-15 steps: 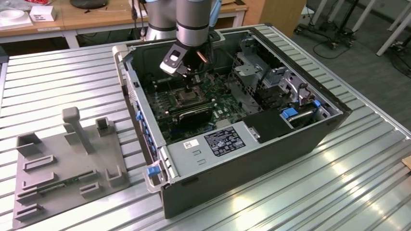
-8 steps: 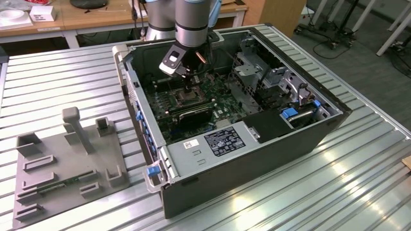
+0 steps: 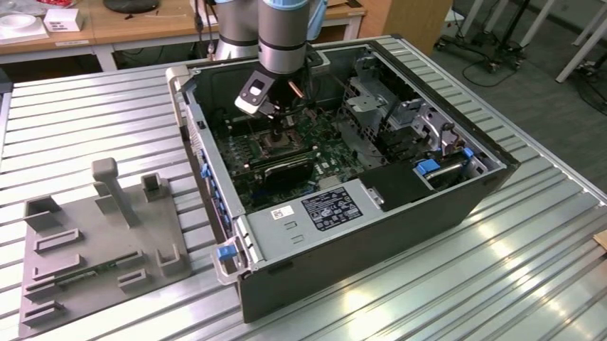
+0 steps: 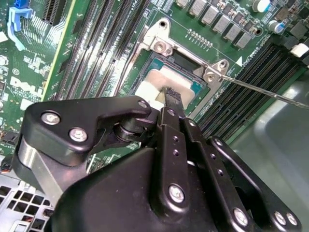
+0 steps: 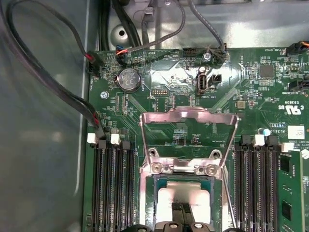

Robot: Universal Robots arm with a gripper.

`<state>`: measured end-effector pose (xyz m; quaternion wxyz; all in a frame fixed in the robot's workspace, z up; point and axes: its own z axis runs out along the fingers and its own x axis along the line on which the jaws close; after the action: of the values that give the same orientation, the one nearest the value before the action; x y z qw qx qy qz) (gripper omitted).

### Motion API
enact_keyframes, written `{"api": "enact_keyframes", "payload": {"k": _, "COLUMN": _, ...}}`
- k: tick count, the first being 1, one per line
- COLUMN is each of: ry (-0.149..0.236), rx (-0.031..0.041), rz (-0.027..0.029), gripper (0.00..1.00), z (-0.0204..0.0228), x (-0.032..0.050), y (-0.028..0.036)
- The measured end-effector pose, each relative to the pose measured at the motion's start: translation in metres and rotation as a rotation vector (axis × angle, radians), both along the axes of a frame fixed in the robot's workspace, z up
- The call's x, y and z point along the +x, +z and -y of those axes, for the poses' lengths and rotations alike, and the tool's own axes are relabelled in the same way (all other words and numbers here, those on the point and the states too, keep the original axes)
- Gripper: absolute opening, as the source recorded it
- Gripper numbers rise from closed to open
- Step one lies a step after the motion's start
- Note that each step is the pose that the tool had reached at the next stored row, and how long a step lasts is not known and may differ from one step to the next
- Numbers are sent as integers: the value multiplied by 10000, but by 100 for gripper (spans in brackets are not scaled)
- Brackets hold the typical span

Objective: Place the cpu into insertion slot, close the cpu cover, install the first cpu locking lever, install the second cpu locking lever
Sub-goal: 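Place the cpu into insertion slot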

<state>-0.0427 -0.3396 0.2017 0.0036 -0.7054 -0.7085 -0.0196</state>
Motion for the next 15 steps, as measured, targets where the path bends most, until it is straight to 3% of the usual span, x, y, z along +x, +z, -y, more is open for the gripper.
{"api": "enact_keyframes", "payload": {"k": 15, "ry": 0, "rx": -4, "rz": -3, "gripper": 11, "z": 1, "x": -1, "y": -42}}
